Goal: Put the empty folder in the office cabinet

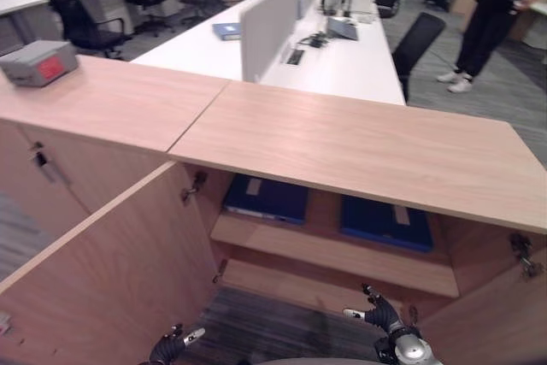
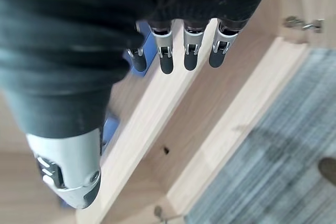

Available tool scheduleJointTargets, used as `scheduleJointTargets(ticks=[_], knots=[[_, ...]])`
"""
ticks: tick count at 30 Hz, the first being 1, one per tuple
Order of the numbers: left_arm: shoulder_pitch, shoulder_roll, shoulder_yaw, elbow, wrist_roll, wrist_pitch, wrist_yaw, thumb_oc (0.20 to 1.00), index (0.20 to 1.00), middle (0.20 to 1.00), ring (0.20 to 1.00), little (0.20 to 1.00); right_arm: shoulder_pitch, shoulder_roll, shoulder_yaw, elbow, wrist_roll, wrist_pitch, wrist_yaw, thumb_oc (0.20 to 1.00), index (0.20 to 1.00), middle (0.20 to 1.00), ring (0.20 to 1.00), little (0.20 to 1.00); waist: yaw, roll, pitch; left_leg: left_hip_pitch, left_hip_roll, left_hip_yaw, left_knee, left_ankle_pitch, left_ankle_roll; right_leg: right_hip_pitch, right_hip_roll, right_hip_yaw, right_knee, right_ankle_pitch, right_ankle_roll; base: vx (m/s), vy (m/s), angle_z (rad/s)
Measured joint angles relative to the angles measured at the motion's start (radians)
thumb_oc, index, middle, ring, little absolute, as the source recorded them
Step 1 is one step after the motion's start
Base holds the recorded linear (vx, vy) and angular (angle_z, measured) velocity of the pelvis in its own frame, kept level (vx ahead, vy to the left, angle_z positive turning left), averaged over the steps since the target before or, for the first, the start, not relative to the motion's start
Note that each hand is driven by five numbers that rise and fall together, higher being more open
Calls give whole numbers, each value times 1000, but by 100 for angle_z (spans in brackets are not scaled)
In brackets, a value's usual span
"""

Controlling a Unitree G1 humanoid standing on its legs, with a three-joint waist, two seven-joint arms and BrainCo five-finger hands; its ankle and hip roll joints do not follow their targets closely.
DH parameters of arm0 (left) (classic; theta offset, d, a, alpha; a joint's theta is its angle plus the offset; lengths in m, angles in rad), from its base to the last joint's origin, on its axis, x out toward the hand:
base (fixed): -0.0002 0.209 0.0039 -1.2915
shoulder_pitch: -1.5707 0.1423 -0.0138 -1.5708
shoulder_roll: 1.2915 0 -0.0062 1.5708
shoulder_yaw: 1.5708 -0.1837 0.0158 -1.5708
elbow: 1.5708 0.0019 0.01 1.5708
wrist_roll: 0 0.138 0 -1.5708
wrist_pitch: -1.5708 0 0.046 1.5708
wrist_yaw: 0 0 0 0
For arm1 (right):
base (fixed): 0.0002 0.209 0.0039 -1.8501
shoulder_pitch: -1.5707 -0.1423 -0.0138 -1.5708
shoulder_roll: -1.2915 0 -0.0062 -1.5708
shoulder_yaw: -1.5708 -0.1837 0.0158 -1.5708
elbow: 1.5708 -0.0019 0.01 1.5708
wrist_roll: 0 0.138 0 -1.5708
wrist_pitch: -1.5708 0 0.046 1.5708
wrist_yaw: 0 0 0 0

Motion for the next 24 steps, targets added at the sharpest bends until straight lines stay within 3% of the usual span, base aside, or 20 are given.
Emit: scheduleJointTargets(ticks=[7,8,10,12,13,15,16,17,20,23,24], knots=[[-13,-9,-2,-49,-11,-10,8,1000,1000,1000,1000,1000,-28,-1,1,31,1,-1,-11,1000,1000,1000,1000,1000,61,24,63,-70,1,-114,5,32,-25,4,15,-125,-10,-4,-5,-178,18,64],[-25,-27,7,-97,-44,-8,14,1000,1000,1000,1000,1000,-52,-24,5,33,2,-5,-22,1000,1000,1000,1000,1000,85,41,120,-118,23,-38,37,12,-20,6,12,-208,-9,15,-33,-149,119,115],[-60,-39,6,-98,-52,-4,16,1000,1000,1000,1000,1000,-73,-42,-2,33,2,-2,-34,1000,1000,1000,1000,1000,63,24,159,-175,59,147,111,-17,-33,-3,-32,-272,1,-2,-48,-122,144,120],[-55,-39,9,-109,-64,2,16,1000,1000,1000,1000,1000,-106,-51,-7,30,4,0,-44,1000,1000,1000,1000,1000,44,16,170,-151,162,347,215,-23,-44,1,-87,-302,27,3,-34,-57,150,50],[-54,-40,9,-110,-73,1,15,1000,1000,1000,1000,1000,-110,-54,-8,29,8,0,-45,1000,1000,1000,1000,1000,26,15,172,-134,183,379,236,-23,-45,18,-103,-316,31,-2,-28,39,172,60],[-58,-47,7,-116,-73,1,14,1000,1000,1000,1000,1000,-98,-63,-39,28,10,0,-49,1000,1000,1000,1000,1000,-10,26,168,-64,200,374,238,-23,-51,54,-132,-341,56,-20,26,67,162,59],[-58,-52,5,-119,-73,1,13,1000,1000,1000,1000,1000,-91,-64,-61,28,10,0,-53,1000,1000,1000,1000,1000,-20,44,159,-47,197,369,210,-39,-72,55,-132,-354,76,-25,41,128,194,51],[-82,-35,7,-124,-74,2,17,1000,1000,1000,1000,1000,-89,-45,-77,25,11,11,-58,1000,1000,1000,1000,1000,-20,21,163,-29,155,373,173,-48,-72,32,-173,-328,116,-22,56,147,253,39],[-113,2,10,-142,-74,7,19,1000,1000,1000,1000,1000,-96,8,-82,34,11,23,-54,1000,1000,1000,1000,1000,-9,-36,161,-37,102,362,180,-66,-42,7,-241,-290,183,-9,54,59,189,32],[-114,13,11,-168,-74,6,18,1000,1000,1000,1000,1000,-125,45,-77,34,11,21,-53,1000,1000,1000,1000,1000,1,-35,159,-27,76,363,187,-89,-19,-17,-285,-263,268,24,53,76,228,7],[-111,7,7,-178,-73,9,14,1000,1000,1000,1000,1000,-146,45,-86,31,11,22,-57,1000,1000,1000,1000,1000,3,-16,166,-31,73,368,196,-105,0,-68,-326,-232,372,39,66,51,91,4]])
